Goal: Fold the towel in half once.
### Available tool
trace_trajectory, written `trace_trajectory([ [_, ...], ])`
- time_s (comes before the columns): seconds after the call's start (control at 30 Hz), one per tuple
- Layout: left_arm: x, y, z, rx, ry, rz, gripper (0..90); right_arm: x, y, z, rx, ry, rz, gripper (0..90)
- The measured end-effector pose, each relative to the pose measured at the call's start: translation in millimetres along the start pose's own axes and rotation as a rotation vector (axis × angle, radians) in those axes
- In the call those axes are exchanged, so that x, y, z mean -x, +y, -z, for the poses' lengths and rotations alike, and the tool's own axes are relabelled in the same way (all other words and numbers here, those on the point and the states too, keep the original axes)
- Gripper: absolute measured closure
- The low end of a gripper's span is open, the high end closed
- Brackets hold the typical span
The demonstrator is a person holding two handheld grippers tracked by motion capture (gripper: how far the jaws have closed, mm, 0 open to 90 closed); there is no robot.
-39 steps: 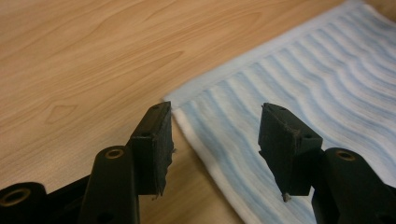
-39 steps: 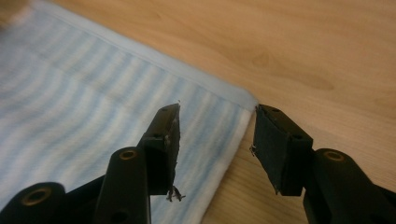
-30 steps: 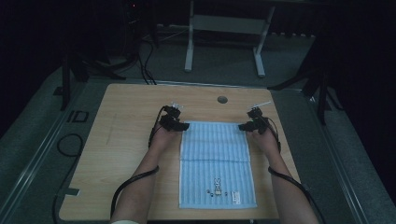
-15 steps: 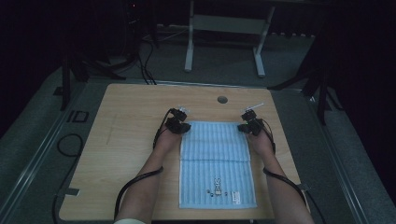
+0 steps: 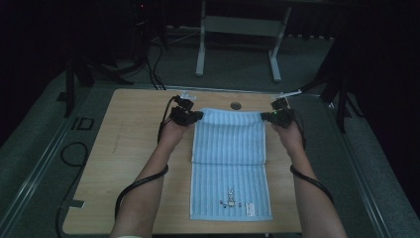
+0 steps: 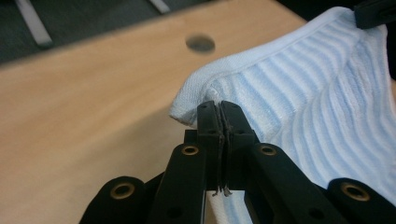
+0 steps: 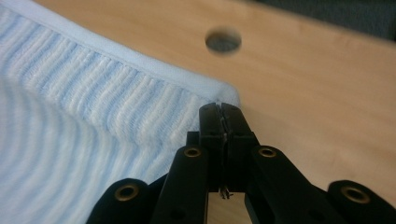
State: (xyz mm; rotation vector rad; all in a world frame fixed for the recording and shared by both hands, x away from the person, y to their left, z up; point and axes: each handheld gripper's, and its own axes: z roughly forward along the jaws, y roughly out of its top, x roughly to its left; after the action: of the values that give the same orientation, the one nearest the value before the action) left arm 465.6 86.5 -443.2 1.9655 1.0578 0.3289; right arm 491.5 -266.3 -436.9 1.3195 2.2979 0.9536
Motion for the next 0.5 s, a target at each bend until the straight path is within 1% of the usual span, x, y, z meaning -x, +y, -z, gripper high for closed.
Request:
trace_trajectory([
  [0.03,0.0,5.2,5.3,0.006,0.001,-0.011,87.3,-0.3,6.1,6.8,0.014,0.000,0.003,88.4],
  [0.07,0.3,10.3,10.7,0.021,0.006,-0.012,87.3,-1.1,12.2,13.4,0.026,0.003,0.013,88.4],
  [0.1,0.5,15.1,16.1,0.037,-0.002,-0.011,87.3,-2.4,18.3,19.9,0.038,0.006,0.022,88.4],
  [0.17,1.5,24.0,28.1,0.073,0.002,-0.018,87.3,-4.5,29.7,33.6,0.071,0.008,0.038,88.4],
  [0.2,2.0,28.0,33.9,0.087,-0.006,-0.013,87.2,-5.9,34.8,40.6,0.087,0.011,0.043,88.4],
  [0.3,4.9,37.0,50.5,0.125,-0.014,-0.032,87.2,-10.0,46.0,61.3,0.136,0.016,0.068,88.3],
  [0.37,7.2,38.9,59.8,0.155,-0.031,-0.028,87.2,-12.7,48.6,73.9,0.167,0.026,0.088,88.3],
  [0.43,10.3,36.8,66.7,0.162,-0.052,-0.034,87.2,-14.8,46.0,85.0,0.197,0.048,0.095,88.3],
  [0.47,12.4,34.1,69.3,0.163,-0.064,-0.035,87.2,-16.0,43.2,89.2,0.198,0.052,0.104,88.3],
  [0.5,15.7,29.2,71.8,0.159,-0.074,-0.049,87.2,-16.9,38.9,93.0,0.205,0.061,0.107,88.3],
])
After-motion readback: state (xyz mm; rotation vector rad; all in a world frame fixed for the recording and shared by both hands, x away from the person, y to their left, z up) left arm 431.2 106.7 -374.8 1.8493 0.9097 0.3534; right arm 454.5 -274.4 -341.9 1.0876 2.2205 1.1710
